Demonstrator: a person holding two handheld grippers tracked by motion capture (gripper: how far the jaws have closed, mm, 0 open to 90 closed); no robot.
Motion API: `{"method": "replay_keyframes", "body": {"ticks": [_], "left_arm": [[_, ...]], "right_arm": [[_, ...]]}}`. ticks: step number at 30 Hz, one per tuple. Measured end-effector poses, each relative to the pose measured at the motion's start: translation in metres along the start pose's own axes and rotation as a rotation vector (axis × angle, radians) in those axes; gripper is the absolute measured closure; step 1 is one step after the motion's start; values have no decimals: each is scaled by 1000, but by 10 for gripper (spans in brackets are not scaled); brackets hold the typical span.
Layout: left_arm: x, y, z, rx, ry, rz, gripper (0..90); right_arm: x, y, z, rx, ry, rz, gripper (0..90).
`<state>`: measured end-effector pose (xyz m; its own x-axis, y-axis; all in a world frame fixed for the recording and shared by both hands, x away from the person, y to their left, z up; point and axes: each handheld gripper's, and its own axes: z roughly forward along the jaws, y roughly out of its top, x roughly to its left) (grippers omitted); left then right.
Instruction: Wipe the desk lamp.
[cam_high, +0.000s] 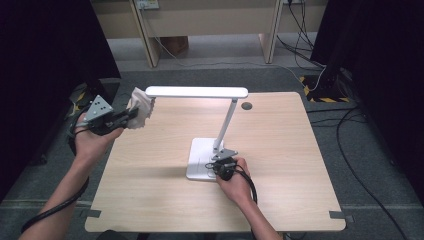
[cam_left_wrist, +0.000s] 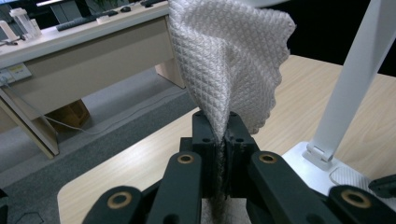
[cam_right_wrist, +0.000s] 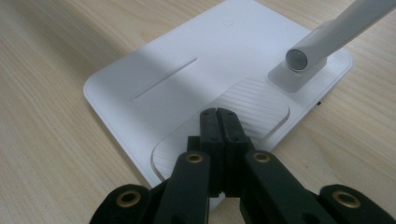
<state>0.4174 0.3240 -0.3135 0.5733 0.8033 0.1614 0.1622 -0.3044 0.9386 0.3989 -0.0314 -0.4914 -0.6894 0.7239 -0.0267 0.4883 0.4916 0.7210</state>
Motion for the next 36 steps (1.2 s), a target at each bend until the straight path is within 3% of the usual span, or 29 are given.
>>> {"method": "replay_keyframes", "body": {"ticks": [6,14,24,28,29,30,31,32,33,35,36], "left_arm": [[2,14,-5,-34,10,12,852],[2,24,-5,-47,6,21,852],[6,47,-12,-74,28,54,852],[5,52,-9,-57,25,74,852],[5,53,-7,-53,25,76,851],[6,53,-6,-49,25,78,851],[7,55,-4,-47,23,76,851],[7,55,-4,-47,23,76,851],[7,56,-3,-42,23,81,852],[6,60,0,-34,19,92,851],[6,60,0,-34,19,92,851]], "right_arm": [[0,0,1,-7,1,0,900],[2,-1,1,-13,1,2,900],[3,0,1,-9,1,3,900],[1,0,1,-7,4,-7,900],[-3,2,-4,-28,-12,13,805],[-3,2,-4,-28,-12,13,805],[-9,5,-15,-97,-35,62,711],[-9,5,-15,-97,-35,62,711],[-19,11,-31,-183,-82,107,628],[-30,18,-48,-274,-124,146,556],[-30,18,-48,-274,-124,146,556]]}}
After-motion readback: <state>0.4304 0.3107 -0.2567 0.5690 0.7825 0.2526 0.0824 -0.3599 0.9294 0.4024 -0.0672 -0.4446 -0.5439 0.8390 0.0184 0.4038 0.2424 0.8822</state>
